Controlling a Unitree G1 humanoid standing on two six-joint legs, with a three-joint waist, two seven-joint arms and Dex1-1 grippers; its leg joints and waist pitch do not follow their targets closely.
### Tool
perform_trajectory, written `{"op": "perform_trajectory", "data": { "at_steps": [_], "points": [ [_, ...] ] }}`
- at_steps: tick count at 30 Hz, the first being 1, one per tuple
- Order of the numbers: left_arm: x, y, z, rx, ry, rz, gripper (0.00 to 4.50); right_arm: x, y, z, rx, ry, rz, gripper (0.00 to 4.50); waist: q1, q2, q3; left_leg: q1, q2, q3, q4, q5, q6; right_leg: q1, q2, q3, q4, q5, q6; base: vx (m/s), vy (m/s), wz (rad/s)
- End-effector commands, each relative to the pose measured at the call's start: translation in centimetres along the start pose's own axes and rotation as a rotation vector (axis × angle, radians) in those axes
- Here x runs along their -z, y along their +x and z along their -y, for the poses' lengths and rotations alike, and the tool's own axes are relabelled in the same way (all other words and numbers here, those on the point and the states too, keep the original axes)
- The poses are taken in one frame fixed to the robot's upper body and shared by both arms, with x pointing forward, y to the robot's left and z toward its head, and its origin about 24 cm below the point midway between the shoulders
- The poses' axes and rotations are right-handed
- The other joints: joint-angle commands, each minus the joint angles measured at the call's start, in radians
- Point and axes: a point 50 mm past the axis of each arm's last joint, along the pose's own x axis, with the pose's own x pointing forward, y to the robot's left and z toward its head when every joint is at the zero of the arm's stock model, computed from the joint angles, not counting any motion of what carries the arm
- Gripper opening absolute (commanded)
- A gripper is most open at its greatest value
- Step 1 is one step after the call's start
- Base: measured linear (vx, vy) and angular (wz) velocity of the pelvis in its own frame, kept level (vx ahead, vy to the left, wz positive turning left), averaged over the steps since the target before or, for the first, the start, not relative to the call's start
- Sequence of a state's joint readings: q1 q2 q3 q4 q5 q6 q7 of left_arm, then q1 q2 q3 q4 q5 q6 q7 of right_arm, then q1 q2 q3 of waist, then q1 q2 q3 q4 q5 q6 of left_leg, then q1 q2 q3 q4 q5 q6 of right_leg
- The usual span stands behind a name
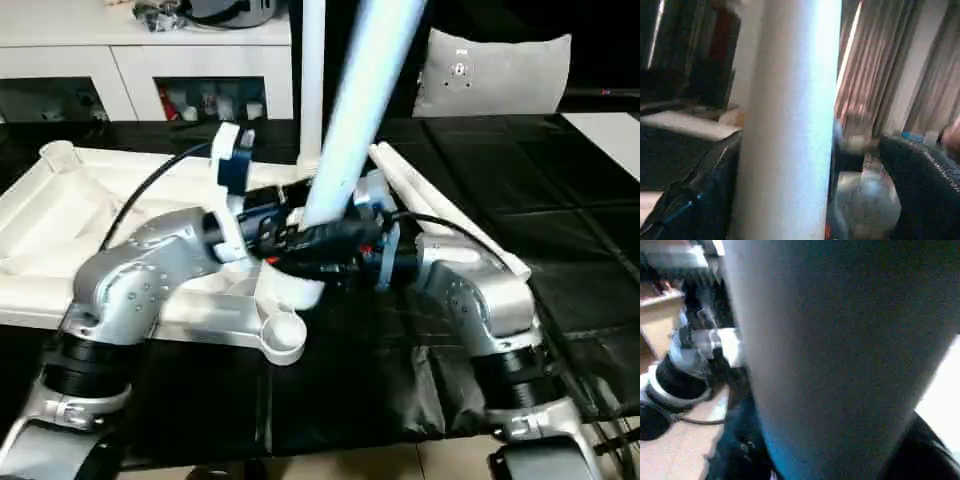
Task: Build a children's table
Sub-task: Pick table leg
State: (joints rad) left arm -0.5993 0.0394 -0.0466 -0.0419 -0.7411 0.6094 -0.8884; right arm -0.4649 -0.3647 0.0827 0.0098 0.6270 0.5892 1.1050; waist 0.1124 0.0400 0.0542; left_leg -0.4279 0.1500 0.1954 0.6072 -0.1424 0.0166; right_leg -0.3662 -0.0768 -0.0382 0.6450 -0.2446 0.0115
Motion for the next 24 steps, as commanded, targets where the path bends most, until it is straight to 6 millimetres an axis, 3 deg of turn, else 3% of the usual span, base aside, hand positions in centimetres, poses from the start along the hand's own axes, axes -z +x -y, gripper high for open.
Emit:
{"op": "perform_trajectory", "data": {
  "at_steps": [1, 3, 9, 14, 19, 20, 21, 22, 23, 24],
  "points": [
    [-1.3, 0.1, 0.5, 0.029, 0.005, 0.092, 4.5, -0.1, -0.2, -0.2, 0.012, 0.02, 0.025, 1.93, -0.001, -0.019, -0.069, 0.043, 0.08, -0.039, -0.071, -0.233, 0.003, 0.019, -0.083, 0.037, -0.086, -0.098, -0.238, 0.0, 0.0, 0.0],
    [-1.6, -0.2, 0.4, 0.014, -0.012, 0.139, 4.5, -0.1, -0.2, -0.5, 0.009, 0.029, 0.046, 1.93, -0.002, -0.017, -0.066, 0.044, 0.08, -0.039, -0.072, -0.246, 0.002, 0.018, -0.083, 0.039, -0.091, -0.136, -0.227, 0.0, 0.0, 0.0],
    [-2.0, -1.2, 0.4, -0.043, -0.022, 0.198, 4.5, 0.3, -0.4, -0.6, 0.086, 0.034, 0.079, 1.93, -0.007, -0.014, -0.061, 0.05, 0.083, -0.043, -0.081, -0.311, -0.045, 0.01, -0.082, 0.042, -0.099, -0.238, -0.189, 0.0, 0.0, 0.0],
    [-2.2, -3.1, -0.3, -0.215, 0.016, 0.184, 4.5, 0.5, -1.2, 0.0, 0.284, -0.01, 0.107, 1.93, -0.009, -0.014, -0.061, 0.053, 0.083, -0.045, -0.088, -0.334, -0.079, 0.005, -0.079, 0.044, -0.1, -0.253, -0.153, 0.0, 0.0, 0.0],
    [-1.4, -5.9, -2.2, -0.571, 0.212, -0.028, 4.5, 1.0, -2.1, 1.1, 0.606, -0.064, 0.038, 1.93, -0.021, -0.014, -0.059, 0.052, 0.08, -0.047, -0.095, -0.322, -0.103, 0.002, -0.078, 0.047, -0.106, -0.266, -0.099, 0.0, 0.0, 0.0],
    [-1.3, -6.6, -2.5, -0.645, 0.25, -0.06, 4.5, 1.4, -2.4, 1.7, 0.719, -0.056, 0.025, 1.93, -0.024, -0.018, -0.06, 0.052, 0.079, -0.046, -0.095, -0.322, -0.102, 0.004, -0.078, 0.046, -0.106, -0.265, -0.101, 0.0, 0.0, 0.0],
    [-1.3, -6.6, -2.5, -0.645, 0.25, -0.06, 4.5, 1.4, -2.4, 1.7, 0.719, -0.056, 0.025, 1.93, -0.028, -0.015, -0.062, 0.053, 0.078, -0.045, -0.095, -0.311, -0.106, 0.001, -0.075, 0.045, -0.103, -0.245, -0.107, 0.0, 0.0, 0.0],
    [-1.2, -7.8, -2.9, -0.764, 0.319, -0.097, 4.5, 1.9, -2.8, 2.2, 0.858, -0.012, 0.042, 1.93, -0.029, -0.017, -0.063, 0.052, 0.079, -0.046, -0.095, -0.303, -0.104, 0.004, -0.075, 0.045, -0.102, -0.231, -0.11, 0.0, 0.0, 0.0],
    [-1.1, -8.3, -3.1, -0.825, 0.345, -0.117, 4.5, 2.1, -2.9, 2.2, 0.894, -0.006, 0.041, 1.93, -0.03, -0.014, -0.064, 0.055, 0.079, -0.045, -0.096, -0.301, -0.101, -0.001, -0.073, 0.045, -0.1, -0.207, -0.116, 0.0, 0.0, 0.0],
    [-1.1, -8.8, -3.2, -0.872, 0.369, -0.128, 4.5, 2.2, -2.8, 2.1, 0.906, -0.007, 0.042, 1.93, -0.03, -0.015, -0.064, 0.053, 0.079, -0.045, -0.095, -0.299, -0.095, 0.003, -0.073, 0.044, -0.099, -0.188, -0.115, 0.0, 0.0, 0.0]
  ]
}}
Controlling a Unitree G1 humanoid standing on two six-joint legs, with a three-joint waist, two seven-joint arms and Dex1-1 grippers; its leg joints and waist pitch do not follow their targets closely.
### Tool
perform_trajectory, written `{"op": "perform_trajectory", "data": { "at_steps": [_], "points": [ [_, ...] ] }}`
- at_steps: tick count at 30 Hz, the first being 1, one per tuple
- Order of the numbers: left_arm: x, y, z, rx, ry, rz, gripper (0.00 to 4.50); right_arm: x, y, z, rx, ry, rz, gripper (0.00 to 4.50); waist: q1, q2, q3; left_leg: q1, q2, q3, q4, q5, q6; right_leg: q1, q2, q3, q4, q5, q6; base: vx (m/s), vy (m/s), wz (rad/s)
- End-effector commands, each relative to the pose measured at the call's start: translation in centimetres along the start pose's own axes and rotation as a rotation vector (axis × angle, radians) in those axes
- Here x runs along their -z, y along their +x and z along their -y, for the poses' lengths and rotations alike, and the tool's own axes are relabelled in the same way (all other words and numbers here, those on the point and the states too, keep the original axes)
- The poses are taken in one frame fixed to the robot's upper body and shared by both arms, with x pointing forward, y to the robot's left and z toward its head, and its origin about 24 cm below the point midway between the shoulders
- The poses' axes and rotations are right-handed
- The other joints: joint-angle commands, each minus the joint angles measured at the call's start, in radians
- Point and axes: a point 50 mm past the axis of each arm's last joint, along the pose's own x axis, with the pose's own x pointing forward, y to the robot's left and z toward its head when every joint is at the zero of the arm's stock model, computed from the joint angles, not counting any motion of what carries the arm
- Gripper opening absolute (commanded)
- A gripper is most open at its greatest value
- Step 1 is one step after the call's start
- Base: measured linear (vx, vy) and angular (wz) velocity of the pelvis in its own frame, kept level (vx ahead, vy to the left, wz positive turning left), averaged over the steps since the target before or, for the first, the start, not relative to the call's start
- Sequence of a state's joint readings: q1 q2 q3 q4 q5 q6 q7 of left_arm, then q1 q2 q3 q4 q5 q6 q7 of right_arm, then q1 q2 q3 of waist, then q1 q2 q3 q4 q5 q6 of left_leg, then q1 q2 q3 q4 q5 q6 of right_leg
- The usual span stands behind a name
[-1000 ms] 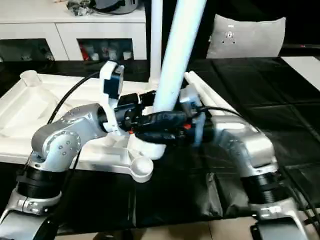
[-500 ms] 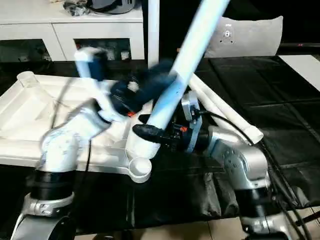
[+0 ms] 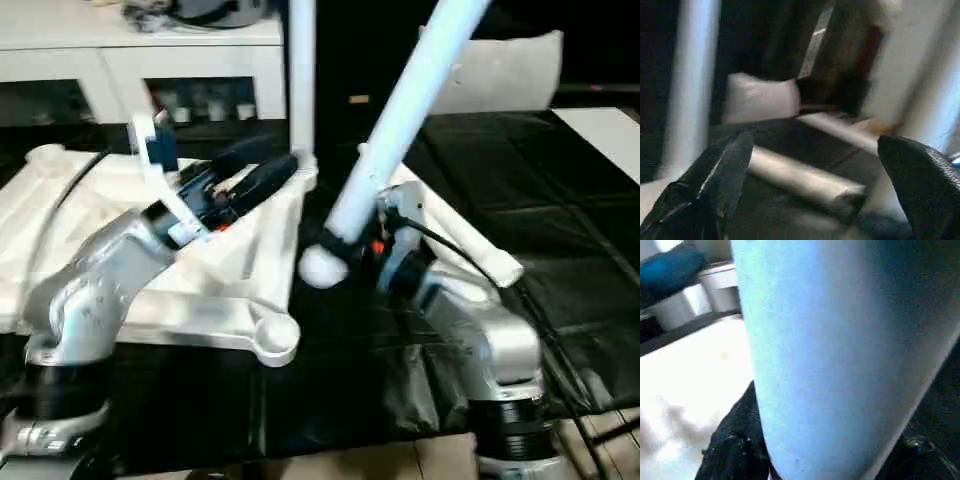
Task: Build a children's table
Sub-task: Pick table leg
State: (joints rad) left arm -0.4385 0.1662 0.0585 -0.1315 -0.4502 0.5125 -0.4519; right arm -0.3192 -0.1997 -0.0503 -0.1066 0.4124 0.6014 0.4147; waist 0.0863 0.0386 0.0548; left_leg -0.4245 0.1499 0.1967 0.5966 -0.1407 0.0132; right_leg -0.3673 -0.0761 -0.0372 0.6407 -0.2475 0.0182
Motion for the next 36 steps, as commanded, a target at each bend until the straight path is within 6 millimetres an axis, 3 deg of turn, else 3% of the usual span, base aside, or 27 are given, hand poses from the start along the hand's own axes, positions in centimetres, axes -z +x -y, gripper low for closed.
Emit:
{"op": "perform_trajectory", "data": {
  "at_steps": [1, 5, 10, 12, 13, 14, 15, 17, 18, 19, 20, 21, 22, 23, 24, 25, 26, 27, 28, 29, 30, 31, 32, 33, 34, 35, 36],
  "points": [
    [0.2, -0.7, -1.1, -0.134, 0.087, -0.022, 4.5, -0.2, -0.4, 0.4, 0.092, -0.036, 0.023, 1.93, -0.002, -0.009, -0.066, 0.049, 0.079, -0.046, -0.083, -0.292, -0.088, 0.006, -0.075, 0.044, -0.094, -0.162, -0.119, 0.0, 0.0, 0.0],
    [1.1, -2.5, -2.2, -0.292, 0.18, -0.054, 4.5, -0.6, -0.6, 0.3, 0.164, -0.081, 0.095, 1.93, -0.002, -0.01, -0.071, 0.046, 0.078, -0.043, -0.081, -0.232, -0.06, 0.011, -0.07, 0.04, -0.087, -0.051, -0.118, 0.0, 0.0, 0.0],
    [2.1, -4.4, -2.6, -0.405, 0.134, -0.06, 4.5, -0.4, -1.8, 0.6, 0.259, -0.057, 0.138, 1.93, 0.001, -0.012, -0.069, 0.046, 0.081, -0.041, -0.081, -0.217, -0.032, 0.01, -0.07, 0.039, -0.088, -0.028, -0.133, 0.0, 0.0, 0.0],
    [2.5, -4.5, -2.5, -0.426, 0.139, -0.068, 4.5, 0.4, -2.1, 0.6, 0.258, -0.023, 0.112, 1.93, 0.006, -0.019, -0.065, 0.039, 0.073, -0.032, -0.077, -0.255, 0.0, 0.014, -0.093, 0.05, -0.104, -0.099, -0.134, 0.0, 0.0, 0.0],
    [2.7, -4.6, -2.4, -0.431, 0.131, -0.07, 4.5, 0.8, -2.1, 0.4, 0.249, -0.016, 0.101, 1.93, 0.015, -0.022, -0.062, 0.03, 0.071, -0.033, -0.059, -0.258, 0.035, 0.022, -0.13, 0.068, -0.124, -0.164, -0.135, 0.0, 0.0, 0.0],
    [2.8, -4.6, -2.4, -0.432, 0.129, -0.07, 4.5, 0.8, -2.1, 0.3, 0.247, -0.015, 0.097, 1.93, 0.02, -0.024, -0.061, 0.023, 0.072, -0.039, -0.046, -0.245, 0.055, 0.028, -0.153, 0.079, -0.134, -0.198, -0.135, 0.0, 0.0, 0.0],
    [2.9, -4.6, -2.3, -0.436, 0.124, -0.072, 4.5, 0.9, -2.1, 0.2, 0.244, -0.012, 0.091, 1.93, 0.034, -0.027, -0.06, 0.01, 0.078, -0.053, -0.011, -0.206, 0.087, 0.038, -0.205, 0.106, -0.156, -0.265, -0.128, 0.0, 0.0, 0.0],
    [3.3, -4.8, -2.2, -0.442, 0.121, -0.078, 4.5, 1.1, -1.9, -0.1, 0.238, -0.041, 0.069, 1.93, 0.045, -0.022, -0.062, -0.007, 0.088, -0.075, 0.029, -0.168, 0.116, 0.042, -0.247, 0.134, -0.171, -0.333, -0.124, -0.023, 0.083, -0.02],
    [3.4, -4.8, -2.2, -0.446, 0.122, -0.079, 4.5, 1.2, -1.9, -0.2, 0.235, -0.056, 0.062, 1.93, 0.041, -0.015, -0.061, -0.005, 0.096, -0.086, 0.018, -0.177, 0.123, 0.039, -0.232, 0.124, -0.169, -0.359, -0.126, -0.017, 0.128, -0.02],
    [3.5, -4.8, -2.2, -0.46, 0.159, -0.104, 4.5, 1.4, -1.7, -0.2, 0.232, -0.064, 0.048, 1.93, 0.039, -0.019, -0.06, -0.032, 0.066, -0.099, -0.046, -0.181, 0.198, 0.064, -0.166, 0.029, -0.143, -0.298, -0.144, 0.004, 0.143, 0.12],
    [3.5, -4.8, -2.2, -0.463, 0.169, -0.109, 4.5, 1.4, -1.7, -0.2, 0.232, -0.066, 0.046, 1.93, 0.021, 0.02, -0.064, -0.004, 0.053, -0.1, -0.094, -0.172, 0.227, 0.05, -0.078, -0.029, -0.097, -0.268, -0.146, 0.004, 0.143, 0.12],
    [3.6, -4.7, -2.1, -0.463, 0.177, -0.114, 4.5, 1.4, -1.7, -0.4, 0.22, -0.083, 0.045, 1.93, -0.028, 0.052, -0.077, 0.086, 0.051, -0.162, -0.108, -0.149, 0.235, -0.017, 0.052, -0.079, 0.046, -0.215, -0.132, 0.023, 0.161, 0.42],
    [3.7, -4.6, -2.0, -0.464, 0.168, -0.111, 4.5, 1.4, -1.7, -0.5, 0.217, -0.098, 0.042, 1.93, -0.018, 0.052, -0.072, 0.053, 0.055, -0.181, -0.126, -0.061, 0.013, -0.015, 0.071, -0.064, 0.089, -0.133, -0.069, -0.015, 0.166, 0.63],
    [3.7, -4.6, -1.9, -0.466, 0.16, -0.109, 4.5, 1.4, -1.7, -0.5, 0.219, -0.101, 0.041, 1.93, -0.014, 0.055, -0.071, 0.045, 0.056, -0.188, -0.146, -0.075, -0.144, -0.018, 0.074, -0.066, 0.1, -0.113, -0.043, -0.015, 0.166, 0.63],
    [3.8, -4.5, -1.8, -0.474, 0.137, -0.104, 4.5, 1.5, -1.8, -0.4, 0.226, -0.106, 0.04, 1.93, -0.018, 0.056, -0.07, 0.042, 0.057, -0.24, -0.193, -0.296, -0.436, -0.025, 0.074, -0.067, 0.114, -0.119, -0.036, -0.061, 0.098, 0.63],
    [3.9, -4.4, -1.7, -0.474, 0.132, -0.102, 4.5, 1.5, -1.9, -0.4, 0.23, -0.105, 0.043, 1.93, -0.004, 0.041, -0.075, 0.027, 0.049, -0.263, -0.226, -0.601, -0.553, -0.009, 0.077, -0.067, 0.113, -0.09, -0.083, -0.091, 0.017, 0.77],
    [3.9, -4.3, -1.5, -0.473, 0.132, -0.103, 4.5, 1.4, -1.9, -0.3, 0.233, -0.104, 0.046, 1.93, 0.004, 0.029, -0.08, 0.018, 0.039, -0.266, -0.236, -0.672, -0.548, 0.001, 0.074, -0.059, 0.096, -0.074, -0.121, -0.091, 0.017, 0.77],
    [4.1, -4.2, -1.4, -0.474, 0.136, -0.108, 4.5, 1.4, -2.0, -0.1, 0.242, -0.098, 0.051, 1.93, 0.021, -0.008, -0.094, 0.046, 0.078, -0.219, -0.202, -0.714, -0.474, -0.019, 0.007, -0.017, 0.05, -0.089, -0.205, -0.101, -0.038, 0.89],
    [4.3, -4.1, -1.4, -0.479, 0.141, -0.117, 4.5, 1.4, -2.2, 0.2, 0.261, -0.083, 0.06, 1.93, 0.012, -0.038, -0.097, 0.078, 0.058, -0.207, -0.132, -0.661, -0.403, -0.039, -0.053, 0.006, 0.004, -0.127, -0.272, -0.074, -0.083, 0.71],
    [4.3, -4.1, -1.3, -0.477, 0.141, -0.117, 4.5, 1.4, -2.2, 0.4, 0.269, -0.075, 0.064, 1.93, 0.003, -0.034, -0.062, 0.061, -0.006, -0.179, 0.173, -0.329, -0.207, -0.021, -0.226, 0.09, -0.175, -0.229, -0.438, -0.074, -0.083, 0.71],
    [4.3, -4.1, -1.3, -0.474, 0.142, -0.117, 4.5, 1.3, -2.3, 0.6, 0.281, -0.066, 0.069, 1.93, 0.013, -0.025, -0.03, -0.003, -0.036, -0.171, 0.178, -0.258, -0.119, 0.029, -0.19, 0.093, -0.188, -0.181, -0.444, 0.003, -0.079, 0.29],
    [4.4, -4.1, -1.3, -0.471, 0.145, -0.123, 4.5, 1.3, -2.4, 0.8, 0.288, -0.069, 0.071, 1.93, 0.027, 0.008, -0.011, 0.014, 0.019, -0.209, 0.162, -0.244, -0.114, 0.041, -0.111, 0.032, -0.154, -0.265, -0.268, 0.0, 0.0, 0.0],
    [4.4, -4.0, -1.2, -0.469, 0.147, -0.125, 4.5, 1.3, -2.4, 0.9, 0.29, -0.073, 0.071, 1.93, 0.017, 0.018, -0.021, 0.072, 0.08, -0.239, 0.118, -0.328, -0.121, 0.037, -0.081, 0.02, -0.134, -0.298, -0.22, 0.0, 0.0, 0.0],
    [4.3, -4.0, -1.2, -0.464, 0.15, -0.125, 4.5, 1.3, -2.5, 1.0, 0.292, -0.085, 0.066, 1.93, -0.008, 0.045, -0.038, 0.072, 0.203, -0.308, -0.05, -0.554, -0.131, 0.017, -0.035, 0.003, 0.046, -0.151, -0.126, -0.133, 0.066, 0.11],
    [4.4, -4.0, -1.1, -0.456, 0.152, -0.129, 4.5, 1.3, -2.5, 1.1, 0.292, -0.089, 0.062, 1.93, -0.027, 0.052, -0.045, 0.041, 0.102, -0.264, -0.114, -0.705, -0.144, 0.026, 0.018, -0.045, 0.1, -0.106, -0.057, -0.13, 0.131, 0.07],
    [4.4, -4.0, -1.1, -0.455, 0.152, -0.13, 4.5, 1.3, -2.5, 1.1, 0.292, -0.09, 0.061, 1.93, -0.027, 0.053, -0.038, 0.032, 0.059, -0.235, -0.129, -0.789, -0.18, 0.017, 0.032, -0.055, 0.114, -0.088, -0.051, -0.13, 0.131, 0.07],
    [4.4, -4.0, -1.0, -0.44, 0.155, -0.132, 4.5, 1.3, -2.6, 1.1, 0.291, -0.09, 0.06, 1.93, -0.043, 0.03, -0.047, 0.032, 0.04, -0.246, -0.129, -0.847, -0.2, 0.035, -0.003, -0.027, 0.084, -0.066, -0.047, -0.113, 0.071, -0.06]
  ]
}}
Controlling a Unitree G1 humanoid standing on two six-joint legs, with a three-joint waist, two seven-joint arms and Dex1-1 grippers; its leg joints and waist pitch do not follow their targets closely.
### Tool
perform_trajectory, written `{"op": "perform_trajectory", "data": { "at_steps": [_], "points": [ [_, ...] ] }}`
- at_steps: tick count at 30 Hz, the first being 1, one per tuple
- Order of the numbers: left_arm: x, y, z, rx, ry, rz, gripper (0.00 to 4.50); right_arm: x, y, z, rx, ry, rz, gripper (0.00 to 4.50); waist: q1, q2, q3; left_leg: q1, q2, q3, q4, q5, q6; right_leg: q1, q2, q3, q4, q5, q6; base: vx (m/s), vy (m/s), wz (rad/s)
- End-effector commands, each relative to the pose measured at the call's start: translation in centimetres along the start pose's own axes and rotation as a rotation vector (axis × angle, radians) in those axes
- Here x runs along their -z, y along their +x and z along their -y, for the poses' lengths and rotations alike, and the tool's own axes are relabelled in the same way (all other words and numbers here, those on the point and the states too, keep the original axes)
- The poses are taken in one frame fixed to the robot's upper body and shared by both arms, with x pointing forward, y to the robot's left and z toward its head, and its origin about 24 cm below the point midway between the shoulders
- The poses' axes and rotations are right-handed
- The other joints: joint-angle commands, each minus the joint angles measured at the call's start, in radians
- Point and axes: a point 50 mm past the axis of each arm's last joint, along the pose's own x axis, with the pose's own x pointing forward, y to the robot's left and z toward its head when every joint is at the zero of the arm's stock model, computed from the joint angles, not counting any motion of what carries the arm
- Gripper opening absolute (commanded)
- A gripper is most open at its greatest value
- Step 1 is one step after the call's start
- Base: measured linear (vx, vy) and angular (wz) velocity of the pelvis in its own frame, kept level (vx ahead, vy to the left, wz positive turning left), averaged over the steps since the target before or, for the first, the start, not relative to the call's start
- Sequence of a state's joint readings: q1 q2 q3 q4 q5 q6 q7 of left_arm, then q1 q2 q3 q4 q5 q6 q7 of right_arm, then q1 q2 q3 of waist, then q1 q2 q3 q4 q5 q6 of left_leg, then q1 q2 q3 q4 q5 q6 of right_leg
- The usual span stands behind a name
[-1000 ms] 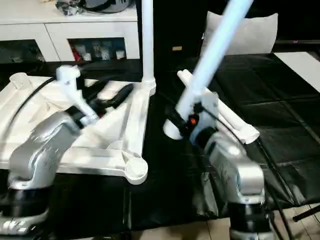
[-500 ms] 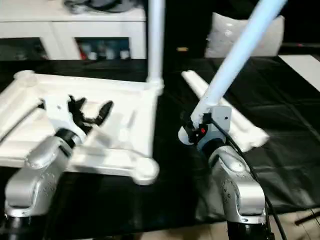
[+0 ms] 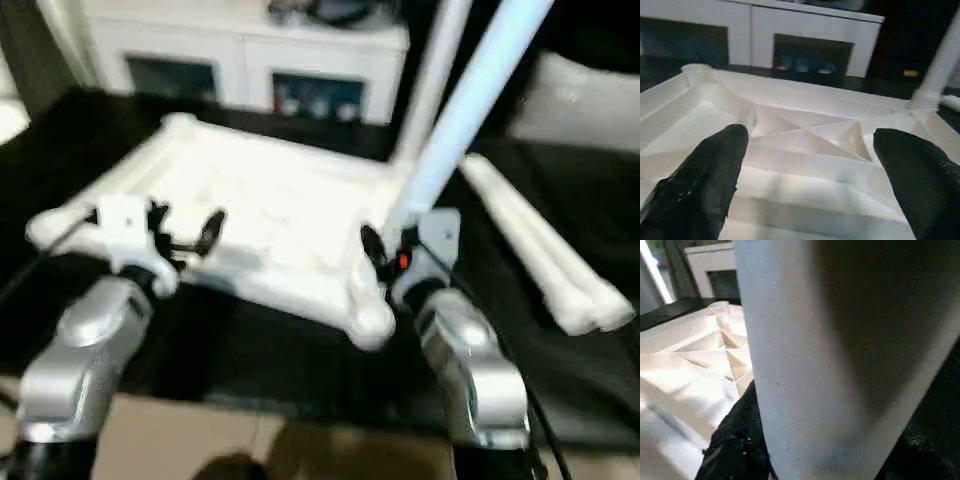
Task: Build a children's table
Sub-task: Pick table leg, then move to table
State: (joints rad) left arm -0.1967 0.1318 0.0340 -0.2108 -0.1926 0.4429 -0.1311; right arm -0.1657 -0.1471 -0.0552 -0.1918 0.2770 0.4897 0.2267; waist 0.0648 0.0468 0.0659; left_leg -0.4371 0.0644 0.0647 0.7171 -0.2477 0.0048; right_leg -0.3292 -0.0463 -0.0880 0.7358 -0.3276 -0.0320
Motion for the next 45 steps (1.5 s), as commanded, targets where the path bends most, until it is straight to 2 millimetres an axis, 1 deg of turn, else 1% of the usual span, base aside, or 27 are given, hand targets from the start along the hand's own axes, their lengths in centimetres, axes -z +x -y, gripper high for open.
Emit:
{"op": "perform_trajectory", "data": {
  "at_steps": [1, 2, 3, 4, 5, 6, 7, 8, 11, 14, 18, 24, 26, 29, 33, 34, 35, 36, 37, 38, 39, 40, 41, 42, 43, 44, 45],
  "points": [
    [-0.13, 0.1, 0.88, 0.042, 0.006, 0.003, 4.5, -0.63, -0.15, 0.45, 0.012, -0.017, 0.026, 1.93, -0.024, 0.0, -0.054, 0.023, 0.1, -0.096, -0.227, -0.706, -0.212, 0.015, -0.102, 0.064, -0.089, -0.092, -0.01, -0.112, -0.017, -0.14],
    [-0.13, 0.1, 0.88, 0.042, 0.006, 0.003, 4.5, -0.63, -0.15, 0.45, 0.012, -0.017, 0.026, 1.93, -0.013, -0.004, -0.045, 0.031, 0.1, -0.085, -0.193, -0.661, -0.214, -0.002, -0.16, 0.09, -0.148, -0.257, -0.029, -0.112, -0.017, -0.14],
    [0.0, 0.07, 0.89, 0.041, 0.007, -0.002, 4.5, -0.49, -0.18, 0.38, 0.01, -0.019, 0.022, 1.93, -0.018, -0.046, -0.042, 0.065, 0.096, -0.053, -0.069, -0.373, -0.118, -0.024, -0.253, 0.126, -0.249, -0.573, -0.057, -0.14, -0.043, -0.08],
    [0.06, 0.06, 0.9, 0.042, 0.009, -0.004, 4.5, -0.43, -0.19, 0.35, 0.01, -0.019, 0.02, 1.93, -0.019, -0.051, -0.037, 0.074, 0.078, -0.04, 0.002, -0.16, -0.073, -0.032, -0.27, 0.12, -0.294, -0.672, -0.051, -0.091, -0.041, -0.28],
    [0.08, 0.06, 0.89, 0.043, 0.012, -0.004, 4.5, -0.37, -0.21, 0.28, 0.01, -0.019, 0.019, 1.93, -0.019, -0.04, -0.028, 0.008, 0.088, -0.016, -0.052, 0.063, -0.078, 0.031, -0.221, 0.041, -0.269, -0.659, -0.015, -0.091, -0.041, -0.28],
    [0.11, 0.06, 0.86, 0.042, 0.014, -0.006, 4.5, -0.31, -0.25, 0.21, 0.009, -0.018, 0.018, 1.93, -0.019, -0.04, -0.028, 0.008, 0.088, -0.016, -0.052, 0.063, -0.078, 0.031, -0.221, 0.041, -0.269, -0.659, -0.015, -0.016, 0.008, -0.37],
    [0.15, 0.07, 0.73, 0.037, 0.012, -0.008, 4.5, -0.22, -0.31, 0.05, 0.007, -0.017, 0.017, 1.93, -0.045, -0.015, -0.035, 0.046, 0.152, -0.029, -0.166, -0.275, -0.089, -0.003, -0.108, 0.018, -0.212, -0.403, -0.041, 0.0, 0.0, 0.0],
    [0.16, 0.07, 0.68, 0.036, 0.016, -0.009, 4.5, -0.19, -0.33, -0.02, 0.005, -0.019, 0.015, 1.93, -0.062, 0.006, -0.05, 0.048, 0.164, -0.039, -0.188, -0.42, -0.112, 0.008, -0.104, 0.029, -0.179, -0.261, -0.063, 0.0, 0.0, 0.0],
    [0.23, -0.02, 0.52, 0.041, 0.027, -0.006, 4.5, -0.09, -0.39, -0.22, -0.002, -0.029, 0.013, 1.93, -0.072, 0.004, -0.057, 0.031, 0.156, -0.027, -0.194, -0.38, -0.099, 0.021, -0.118, 0.034, -0.183, -0.113, -0.101, 0.0, 0.0, 0.0],
    [0.26, -0.24, 0.5, 0.058, 0.001, 0.005, 4.5, 0.01, -0.47, -0.36, -0.005, -0.031, 0.01, 1.93, -0.064, -0.006, -0.058, 0.034, 0.151, -0.002, -0.184, -0.302, -0.071, 0.014, -0.132, 0.046, -0.2, -0.158, -0.115, 0.0, 0.0, 0.0],
    [0.31, -0.38, 0.75, 0.074, 0.003, 0.003, 4.5, 0.04, -0.55, -0.36, -0.006, -0.037, 0.009, 1.93, -0.05, -0.009, -0.072, 0.038, 0.156, 0.02, -0.179, -0.09, -0.001, 0.027, -0.124, 0.048, -0.177, 0.091, -0.154, 0.013, -0.003, -0.01],
    [0.43, -0.39, 0.92, 0.079, 0.004, 0.0, 4.5, -0.03, -0.5, -0.35, -0.008, -0.047, 0.009, 1.93, -0.043, -0.01, -0.053, 0.081, 0.144, 0.054, -0.199, -0.323, 0.031, 0.052, -0.1, 0.036, -0.24, -0.341, -0.131, 0.037, 0.0, -0.01],
    [0.45, -0.37, 0.96, 0.08, 0.005, 0.001, 4.5, -0.07, -0.46, -0.3, -0.01, -0.054, 0.009, 1.93, -0.04, -0.011, -0.056, 0.087, 0.146, 0.056, -0.206, -0.288, 0.033, 0.062, -0.097, 0.037, -0.248, -0.331, -0.118, 0.062, 0.012, -0.01],
    [0.43, -0.34, 0.98, 0.08, 0.005, 0.002, 4.5, -0.11, -0.42, -0.16, -0.011, -0.062, 0.008, 1.93, -0.043, -0.007, -0.075, 0.103, 0.151, 0.05, -0.209, -0.157, 0.077, 0.071, -0.081, 0.029, -0.225, -0.119, -0.141, 0.08, 0.022, -0.03],
    [0.42, -0.32, 1.04, 0.081, 0.004, 0.002, 4.5, -0.03, -0.42, 0.01, -0.008, -0.057, -0.003, 1.93, -0.042, -0.012, -0.092, 0.103, 0.125, 0.054, -0.171, 0.099, 0.243, 0.082, -0.077, 0.027, -0.19, 0.142, -0.182, 0.11, 0.02, -0.01],
    [0.42, -0.32, 1.1, 0.082, 0.003, 0.002, 4.5, 0.06, -0.43, 0.11, -0.003, -0.064, -0.011, 1.93, -0.047, -0.002, -0.092, 0.206, 0.189, 0.065, -0.186, 0.076, 0.135, 0.009, -0.047, 0.048, -0.156, 0.086, -0.172, 0.109, 0.011, -0.22],
    [0.42, -0.32, 1.13, 0.083, 0.003, 0.002, 4.5, 0.09, -0.44, 0.16, 0.0, -0.068, -0.012, 1.93, -0.053, -0.009, -0.078, 0.247, 0.234, 0.055, -0.197, 0.052, 0.079, -0.043, -0.056, 0.042, -0.13, 0.068, -0.145, 0.109, 0.011, -0.22],
    [0.42, -0.32, 1.14, 0.083, 0.002, 0.002, 4.5, 0.11, -0.45, 0.18, 0.001, -0.069, -0.012, 1.93, -0.057, -0.02, -0.073, 0.258, 0.236, 0.063, -0.197, 0.024, 0.058, -0.055, -0.066, 0.051, -0.122, 0.081, -0.147, 0.114, -0.001, -0.46],
    [0.42, -0.32, 1.15, 0.084, 0.002, 0.002, 4.5, 0.11, -0.46, 0.2, 0.001, -0.074, -0.012, 1.93, -0.031, -0.064, -0.063, 0.119, 0.129, 0.099, -0.165, -0.015, 0.094, 0.055, -0.087, 0.086, -0.164, 0.179, -0.146, 0.035, -0.019, -0.42],
    [0.43, -0.32, 1.15, 0.084, 0.002, 0.001, 4.5, 0.1, -0.47, 0.19, 0.0, -0.078, -0.01, 1.93, -0.014, -0.061, -0.094, 0.049, 0.061, 0.116, -0.107, -0.015, 0.129, 0.145, -0.091, 0.135, -0.17, 0.301, -0.145, 0.035, -0.019, -0.42],
    [0.44, -0.31, 1.14, 0.084, 0.002, 0.001, 4.5, 0.07, -0.48, 0.18, -0.001, -0.083, -0.009, 1.93, 0.001, -0.062, -0.085, -0.007, 0.085, 0.075, -0.035, -0.03, 0.148, 0.171, -0.193, 0.196, -0.208, 0.341, -0.203, 0.0, 0.0, 0.0],
    [0.45, -0.3, 1.13, 0.084, 0.002, 0.001, 4.5, 0.05, -0.49, 0.18, -0.002, -0.085, -0.007, 1.93, 0.008, -0.043, -0.093, -0.04, 0.098, 0.05, -0.032, 0.047, 0.105, 0.178, -0.17, 0.165, -0.19, 0.395, -0.216, 0.066, -0.008, -0.03],
    [0.45, -0.3, 1.12, 0.084, 0.002, 0.001, 4.5, 0.04, -0.49, 0.18, -0.003, -0.086, -0.007, 1.93, 0.003, -0.035, -0.092, -0.044, 0.101, 0.046, -0.057, 0.086, 0.09, 0.167, -0.133, 0.132, -0.173, 0.411, -0.202, 0.066, -0.008, -0.03],
    [0.45, -0.3, 1.11, 0.084, 0.002, 0.001, 4.5, 0.02, -0.5, 0.18, -0.003, -0.086, -0.006, 1.93, -0.014, 0.005, -0.087, 0.013, 0.119, 0.046, -0.133, 0.139, 0.079, 0.118, -0.068, 0.055, -0.172, 0.291, -0.158, 0.071, 0.011, -0.12],
    [0.44, -0.28, 1.11, 0.083, 0.002, 0.001, 4.5, -0.01, -0.48, 0.17, -0.006, -0.088, -0.005, 1.93, -0.046, 0.029, -0.097, 0.109, 0.176, -0.013, -0.151, 0.178, 0.196, 0.054, -0.014, 0.019, -0.116, 0.156, -0.097, 0.123, 0.007, -0.02],
    [0.44, -0.27, 1.09, 0.083, 0.002, 0.001, 4.5, -0.03, -0.46, 0.15, -0.008, -0.09, -0.004, 1.93, -0.07, 0.032, -0.094, 0.183, 0.219, -0.066, -0.159, 0.171, 0.288, -0.028, -0.01, 0.012, -0.072, 0.051, -0.08, 0.123, 0.007, -0.02],
    [0.44, -0.27, 1.09, 0.083, 0.002, 0.001, 4.5, -0.03, -0.46, 0.15, -0.008, -0.09, -0.004, 1.93, -0.091, 0.025, -0.103, 0.226, 0.26, -0.12, -0.165, 0.201, 0.442, -0.075, -0.033, 0.02, -0.027, -0.068, -0.023, 0.117, 0.008, 0.0]
  ]
}}
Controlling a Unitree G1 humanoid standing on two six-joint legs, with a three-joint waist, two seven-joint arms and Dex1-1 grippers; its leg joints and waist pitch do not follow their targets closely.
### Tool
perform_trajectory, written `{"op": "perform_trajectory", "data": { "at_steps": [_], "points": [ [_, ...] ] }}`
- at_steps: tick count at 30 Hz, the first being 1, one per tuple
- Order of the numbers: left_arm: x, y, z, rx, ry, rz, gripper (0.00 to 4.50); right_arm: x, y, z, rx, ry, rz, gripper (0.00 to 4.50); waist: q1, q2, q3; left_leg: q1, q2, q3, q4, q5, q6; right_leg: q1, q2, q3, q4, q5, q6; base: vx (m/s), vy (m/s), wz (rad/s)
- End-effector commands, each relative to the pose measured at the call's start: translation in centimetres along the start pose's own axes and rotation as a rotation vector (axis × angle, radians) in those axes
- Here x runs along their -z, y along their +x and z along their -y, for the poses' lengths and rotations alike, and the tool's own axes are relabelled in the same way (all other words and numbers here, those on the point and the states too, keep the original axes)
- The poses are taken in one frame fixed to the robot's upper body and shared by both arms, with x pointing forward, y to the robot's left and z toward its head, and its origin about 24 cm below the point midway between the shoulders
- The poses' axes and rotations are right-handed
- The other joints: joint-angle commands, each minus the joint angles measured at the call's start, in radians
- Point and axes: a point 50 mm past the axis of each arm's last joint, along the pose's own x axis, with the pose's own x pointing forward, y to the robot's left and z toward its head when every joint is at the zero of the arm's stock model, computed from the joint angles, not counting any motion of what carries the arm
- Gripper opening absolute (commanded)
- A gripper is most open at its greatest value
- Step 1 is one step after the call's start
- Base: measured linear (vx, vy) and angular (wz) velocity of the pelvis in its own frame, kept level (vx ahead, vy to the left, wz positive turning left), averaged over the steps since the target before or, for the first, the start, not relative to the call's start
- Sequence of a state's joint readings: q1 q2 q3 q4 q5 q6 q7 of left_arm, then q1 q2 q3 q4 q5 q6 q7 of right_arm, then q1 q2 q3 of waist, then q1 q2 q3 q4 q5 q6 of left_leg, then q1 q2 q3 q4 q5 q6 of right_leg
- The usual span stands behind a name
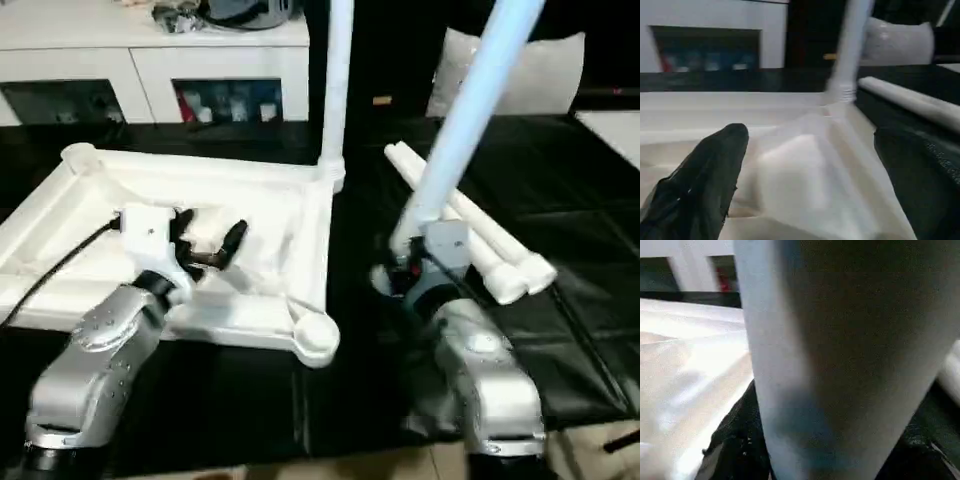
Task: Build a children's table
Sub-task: Move to table
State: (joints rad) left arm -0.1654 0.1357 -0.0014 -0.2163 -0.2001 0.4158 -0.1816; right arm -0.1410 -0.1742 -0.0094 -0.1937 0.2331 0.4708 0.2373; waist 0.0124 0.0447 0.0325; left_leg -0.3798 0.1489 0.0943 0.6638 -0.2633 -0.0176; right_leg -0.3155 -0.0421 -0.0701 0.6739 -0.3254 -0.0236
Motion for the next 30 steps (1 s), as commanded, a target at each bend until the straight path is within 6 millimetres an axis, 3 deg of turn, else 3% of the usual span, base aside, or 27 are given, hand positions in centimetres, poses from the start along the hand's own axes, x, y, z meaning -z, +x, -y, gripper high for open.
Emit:
{"op": "perform_trajectory", "data": {
  "at_steps": [1, 2, 3, 4, 5, 6, 7, 8, 9, 10, 11, 12, 13, 14, 15, 17, 18, 19, 20, 21, 22, 23, 24, 25, 27, 29, 30],
  "points": [
    [-0.2, 0.1, 0.2, 0.005, 0.001, 0.006, 4.5, -0.7, -0.1, 0.4, 0.007, -0.025, 0.027, 1.93, -0.04, 0.006, -0.066, 0.168, 0.191, -0.143, -0.104, 0.241, 0.514, -0.122, -0.061, 0.028, 0.054, -0.042, 0.02, 0.0, 0.0, 0.0],
    [-0.2, 0.1, 0.2, 0.005, 0.001, 0.006, 4.5, -0.7, -0.1, 0.4, 0.007, -0.025, 0.027, 1.93, -0.037, -0.001, -0.056, 0.15, 0.184, -0.129, -0.111, 0.227, 0.517, -0.122, -0.07, 0.039, 0.053, -0.016, 0.035, 0.0, 0.0, 0.0],
    [-0.2, 0.1, 0.3, 0.006, 0.001, 0.006, 4.5, -0.7, -0.1, 0.4, 0.005, -0.026, 0.027, 1.93, -0.027, -0.025, -0.042, 0.095, 0.109, -0.058, -0.107, 0.076, 0.436, -0.08, -0.081, 0.058, -0.021, 0.066, 0.008, 0.0, 0.0, 0.0],
    [-0.2, 0.1, 0.3, 0.006, 0.002, 0.006, 4.5, -0.7, -0.1, 0.4, 0.003, -0.029, 0.027, 1.93, 0.008, -0.065, -0.024, 0.017, -0.009, 0.032, -0.047, -0.112, 0.281, -0.001, -0.12, 0.119, -0.143, -0.053, -0.053, -0.011, -0.055, 0.08],
    [-0.2, 0.2, 0.3, 0.006, 0.002, 0.006, 4.5, -0.7, -0.1, 0.4, 0.002, -0.03, 0.027, 1.93, 0.026, -0.065, -0.018, -0.003, -0.012, 0.033, -0.003, -0.109, 0.217, 0.036, -0.181, 0.154, -0.182, -0.261, -0.079, -0.011, -0.055, 0.08],
    [-0.2, 0.2, 0.3, 0.006, 0.003, 0.007, 4.5, -0.7, -0.1, 0.4, 0.001, -0.033, 0.026, 1.93, 0.046, -0.058, -0.034, -0.038, 0.005, 0.014, 0.029, -0.024, 0.136, 0.086, -0.2, 0.175, -0.187, -0.419, -0.132, 0.008, -0.077, 0.03],
    [-0.2, 0.2, 0.3, 0.005, 0.003, 0.007, 4.5, -0.7, -0.1, 0.5, 0.0, -0.035, 0.025, 1.93, 0.05, -0.051, -0.029, -0.045, 0.009, 0.012, 0.0, 0.026, 0.11, 0.092, -0.165, 0.151, -0.181, -0.387, -0.157, 0.029, -0.063, -0.02],
    [-0.2, 0.2, 0.3, 0.006, 0.004, 0.007, 4.5, -0.7, -0.1, 0.5, 0.001, -0.036, 0.025, 1.93, 0.048, -0.045, -0.025, -0.041, 0.011, 0.015, -0.023, 0.043, 0.102, 0.088, -0.139, 0.13, -0.179, -0.361, -0.167, 0.029, -0.063, -0.02],
    [-0.2, 0.2, 0.3, 0.006, 0.004, 0.007, 4.5, -0.7, -0.1, 0.5, 0.001, -0.036, 0.024, 1.93, 0.04, -0.015, -0.019, -0.004, 0.039, 0.021, -0.091, 0.017, 0.084, 0.063, -0.097, 0.075, -0.17, -0.306, -0.175, 0.05, -0.008, -0.01],
    [-0.2, 0.2, 0.3, 0.006, 0.004, 0.007, 4.5, -0.7, -0.1, 0.5, 0.001, -0.038, 0.024, 1.93, 0.028, -0.007, -0.031, 0.036, 0.047, 0.022, -0.112, -0.042, 0.078, 0.05, -0.056, 0.051, -0.147, -0.223, -0.172, 0.071, 0.027, 0.06],
    [-0.2, 0.2, 0.3, 0.007, 0.004, 0.007, 4.5, -0.7, -0.1, 0.5, 0.001, -0.04, 0.024, 1.93, 0.016, -0.009, -0.03, 0.055, 0.056, 0.016, -0.122, -0.085, 0.088, 0.039, -0.048, 0.045, -0.14, -0.194, -0.185, 0.071, 0.027, 0.06],
    [-0.2, 0.2, 0.3, 0.007, 0.004, 0.007, 4.5, -0.7, -0.1, 0.5, 0.001, -0.04, 0.024, 1.93, 0.01, -0.002, -0.052, 0.055, 0.053, 0.005, -0.127, -0.027, 0.119, 0.068, -0.048, 0.036, -0.125, -0.064, -0.197, 0.084, 0.032, 0.05],
    [-0.2, 0.2, 0.3, 0.008, 0.004, 0.006, 4.5, -0.7, -0.1, 0.5, 0.002, -0.041, 0.024, 1.93, 0.01, 0.006, -0.055, 0.077, 0.057, 0.0, -0.128, 0.002, 0.148, 0.051, -0.046, 0.03, -0.118, -0.004, -0.198, 0.095, 0.047, 0.0],
    [-0.2, 0.2, 0.3, 0.009, 0.004, 0.006, 4.5, -0.7, -0.1, 0.5, 0.002, -0.042, 0.024, 1.93, -0.012, 0.004, -0.06, 0.125, 0.08, -0.041, -0.122, 0.108, 0.295, 0.004, -0.038, 0.01, -0.079, 0.086, -0.185, 0.095, 0.047, 0.0],
    [-0.2, 0.2, 0.3, 0.009, 0.004, 0.006, 4.5, -0.7, -0.1, 0.5, 0.002, -0.042, 0.024, 1.93, -0.019, 0.003, -0.057, 0.137, 0.089, -0.049, -0.12, 0.109, 0.338, -0.015, -0.044, 0.009, -0.07, 0.08, -0.182, 0.096, 0.045, 0.06],
    [-0.2, 0.3, 0.5, 0.019, 0.009, 0.001, 4.5, -0.7, -0.1, 0.7, 0.007, -0.051, 0.023, 1.93, -0.02, -0.011, -0.056, 0.118, 0.067, -0.035, -0.102, 0.154, 0.417, -0.002, -0.066, 0.023, -0.08, 0.134, -0.177, 0.088, 0.025, 0.08],
    [-0.2, 0.3, 0.5, 0.019, 0.009, 0.001, 4.5, -0.7, -0.1, 0.7, 0.007, -0.051, 0.023, 1.93, -0.001, -0.039, -0.061, 0.022, -0.013, 0.019, -0.06, 0.182, 0.395, 0.094, -0.081, 0.064, -0.11, 0.245, -0.181, 0.055, 0.014, 0.06],
    [-0.1, 0.3, 0.5, 0.025, 0.011, -0.007, 4.5, -0.7, -0.1, 0.8, 0.012, -0.059, 0.024, 1.93, 0.024, -0.035, -0.07, -0.036, -0.02, 0.023, -0.036, 0.182, 0.336, 0.138, -0.108, 0.09, -0.125, 0.271, -0.188, 0.0, 0.0, 0.0],
    [0.1, 0.3, 0.7, 0.041, 0.015, -0.033, 4.5, -0.8, -0.1, 0.9, 0.018, -0.077, 0.027, 1.93, 0.022, -0.027, -0.07, -0.056, -0.007, 0.013, -0.041, 0.258, 0.283, 0.137, -0.091, 0.076, -0.099, 0.367, -0.184, 0.0, 0.0, 0.0],
    [0.2, 0.3, 0.7, 0.054, 0.017, -0.042, 4.5, -0.8, -0.1, 1.0, 0.021, -0.085, 0.03, 1.93, 0.019, -0.015, -0.074, -0.038, 0.004, 0.005, -0.048, 0.339, 0.265, 0.117, -0.072, 0.057, -0.074, 0.441, -0.175, 0.059, -0.005, 0.05],
    [0.3, 0.3, 0.9, 0.075, 0.022, -0.054, 4.5, -0.9, -0.1, 1.1, 0.024, -0.097, 0.035, 1.93, 0.002, 0.01, -0.083, 0.069, 0.045, -0.04, -0.048, 0.552, 0.27, 0.024, -0.029, 0.019, -0.025, 0.494, -0.145, 0.111, -0.033, 0.08],
    [0.4, 0.3, 1.1, 0.129, 0.035, -0.071, 4.5, -1.0, -0.1, 1.3, 0.022, -0.107, 0.053, 1.93, -0.017, 0.004, -0.079, 0.114, 0.078, -0.072, -0.041, 0.639, 0.32, -0.035, -0.039, 0.024, -0.019, 0.419, -0.122, 0.111, -0.033, 0.08],
    [0.4, 0.3, 1.2, 0.138, 0.037, -0.073, 4.5, -1.1, -0.1, 1.4, 0.021, -0.107, 0.057, 1.93, -0.02, 0.0, -0.087, 0.133, 0.104, -0.102, -0.021, 0.828, 0.381, -0.078, -0.085, 0.056, -0.021, 0.348, -0.078, 0.137, -0.037, 0.04],
    [0.4, 0.3, 1.3, 0.174, 0.048, -0.079, 4.5, -1.2, -0.2, 1.5, 0.015, -0.1, 0.068, 1.93, -0.003, -0.024, -0.079, 0.074, 0.054, -0.066, -0.003, 0.885, 0.317, -0.044, -0.105, 0.093, -0.037, 0.49, -0.063, 0.111, -0.023, -0.02],
    [0.2, 0.3, 1.4, 0.227, 0.062, -0.087, 4.5, -1.1, -0.2, 1.8, 0.008, -0.07, 0.061, 1.93, 0.028, -0.033, -0.082, 0.003, -0.001, -0.014, -0.02, 0.665, 0.199, 0.023, -0.078, 0.098, -0.021, 0.789, -0.043, 0.105, -0.027, 0.01],
    [0.1, 0.4, 1.5, 0.294, 0.078, -0.103, 4.5, -1.2, -0.2, 2.1, -0.009, -0.039, 0.063, 1.93, 0.036, -0.025, -0.063, -0.004, 0.019, -0.008, -0.052, 0.367, 0.096, 0.024, -0.082, 0.088, -0.036, 0.714, -0.087, 0.064, -0.045, 0.04],
    [0.1, 0.4, 1.5, 0.325, 0.089, -0.114, 4.5, -1.2, -0.2, 2.2, -0.015, -0.033, 0.061, 1.93, 0.037, -0.022, -0.051, 0.005, 0.033, -0.008, -0.07, 0.193, 0.051, 0.018, -0.084, 0.083, -0.054, 0.536, -0.119, 0.0, 0.0, 0.0]
  ]
}}
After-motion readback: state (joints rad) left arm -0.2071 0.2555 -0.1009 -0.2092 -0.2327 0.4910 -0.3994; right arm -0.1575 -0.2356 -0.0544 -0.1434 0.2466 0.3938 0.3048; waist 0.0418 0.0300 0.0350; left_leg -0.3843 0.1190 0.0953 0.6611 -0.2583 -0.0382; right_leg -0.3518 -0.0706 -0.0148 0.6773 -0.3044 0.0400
